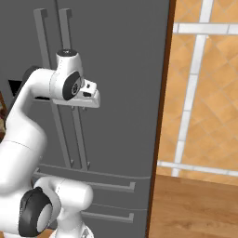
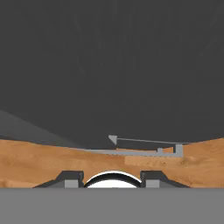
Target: Grab a lemon wedge from the fridge and one ice cube from the ice bowl, and put them in the glass of lemonade.
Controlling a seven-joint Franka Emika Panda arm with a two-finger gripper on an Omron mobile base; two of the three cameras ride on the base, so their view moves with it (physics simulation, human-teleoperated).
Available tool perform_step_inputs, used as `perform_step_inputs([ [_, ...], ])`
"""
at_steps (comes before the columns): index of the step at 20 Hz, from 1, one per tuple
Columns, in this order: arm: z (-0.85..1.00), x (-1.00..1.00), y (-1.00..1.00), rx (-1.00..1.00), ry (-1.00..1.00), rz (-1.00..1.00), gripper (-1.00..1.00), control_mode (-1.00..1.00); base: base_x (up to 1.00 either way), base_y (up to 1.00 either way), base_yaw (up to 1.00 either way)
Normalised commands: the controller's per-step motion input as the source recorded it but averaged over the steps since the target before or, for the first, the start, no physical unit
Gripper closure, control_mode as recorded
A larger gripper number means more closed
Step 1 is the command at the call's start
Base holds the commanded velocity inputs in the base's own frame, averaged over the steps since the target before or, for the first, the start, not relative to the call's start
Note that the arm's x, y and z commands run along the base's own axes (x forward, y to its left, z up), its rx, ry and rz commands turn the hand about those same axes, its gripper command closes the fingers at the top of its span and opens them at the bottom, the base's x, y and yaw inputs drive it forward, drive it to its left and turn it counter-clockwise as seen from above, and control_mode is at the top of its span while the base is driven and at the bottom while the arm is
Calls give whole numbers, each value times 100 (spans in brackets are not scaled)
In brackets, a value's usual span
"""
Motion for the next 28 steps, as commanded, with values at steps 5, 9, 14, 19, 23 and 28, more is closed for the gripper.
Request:
perform_step_inputs([
  [5,-7,-41,-2,0,0,0,-100,-100,0,0,0],
  [9,-9,-23,0,0,0,0,-100,-100,0,0,0],
  [14,-28,-45,0,0,3,0,-100,-100,0,0,0],
  [19,-29,-23,1,0,0,0,-100,100,-2,1,0],
  [23,0,0,0,0,0,0,-100,100,-31,1,0],
  [28,0,0,0,0,0,0,-100,100,-55,14,0],
])
